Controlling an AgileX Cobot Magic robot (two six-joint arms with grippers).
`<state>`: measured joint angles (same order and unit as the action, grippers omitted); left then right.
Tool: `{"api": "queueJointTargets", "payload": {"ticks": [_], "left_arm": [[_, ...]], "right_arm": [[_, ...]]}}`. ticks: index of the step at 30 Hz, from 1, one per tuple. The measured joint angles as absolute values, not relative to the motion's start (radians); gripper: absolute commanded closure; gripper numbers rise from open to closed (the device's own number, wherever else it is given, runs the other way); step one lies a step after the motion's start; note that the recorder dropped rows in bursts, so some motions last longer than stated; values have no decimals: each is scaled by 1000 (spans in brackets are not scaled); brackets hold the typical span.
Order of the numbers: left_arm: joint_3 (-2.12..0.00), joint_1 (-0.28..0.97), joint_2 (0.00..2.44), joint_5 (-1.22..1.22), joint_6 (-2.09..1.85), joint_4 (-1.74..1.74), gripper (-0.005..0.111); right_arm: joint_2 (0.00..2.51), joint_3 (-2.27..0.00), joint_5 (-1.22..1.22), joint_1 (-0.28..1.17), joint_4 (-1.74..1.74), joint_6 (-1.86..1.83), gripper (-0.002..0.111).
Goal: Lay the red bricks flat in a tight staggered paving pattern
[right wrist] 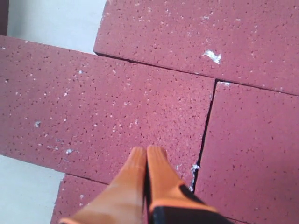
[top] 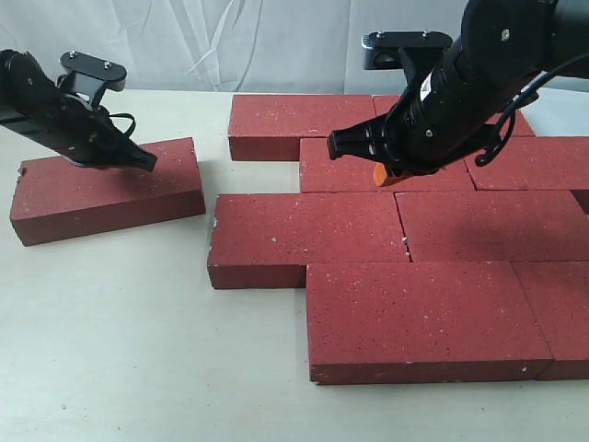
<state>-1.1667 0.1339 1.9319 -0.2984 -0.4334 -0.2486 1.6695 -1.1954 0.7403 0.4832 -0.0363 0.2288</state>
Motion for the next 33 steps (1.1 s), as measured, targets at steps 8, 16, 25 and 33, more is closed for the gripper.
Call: {"api": "queueJointTargets", "payload": {"ticks": [8,16,25,33], "left_arm": [[-1167,146,1960,-280,-438,-273,107],[-1171,170,1978,-257,-438,-294,107],[-1171,213,1979,-249,-472,-301,107],[-1171,234,1980,-229,-472,-310,107]], "right_arm": [[1669,-1195,740,483,-37,229,109],[1669,-1195,737,483,-39,229,109],[1669,-1195,733,483,-39,229,109],[1669,-1195,733,483,-39,229,109]]}}
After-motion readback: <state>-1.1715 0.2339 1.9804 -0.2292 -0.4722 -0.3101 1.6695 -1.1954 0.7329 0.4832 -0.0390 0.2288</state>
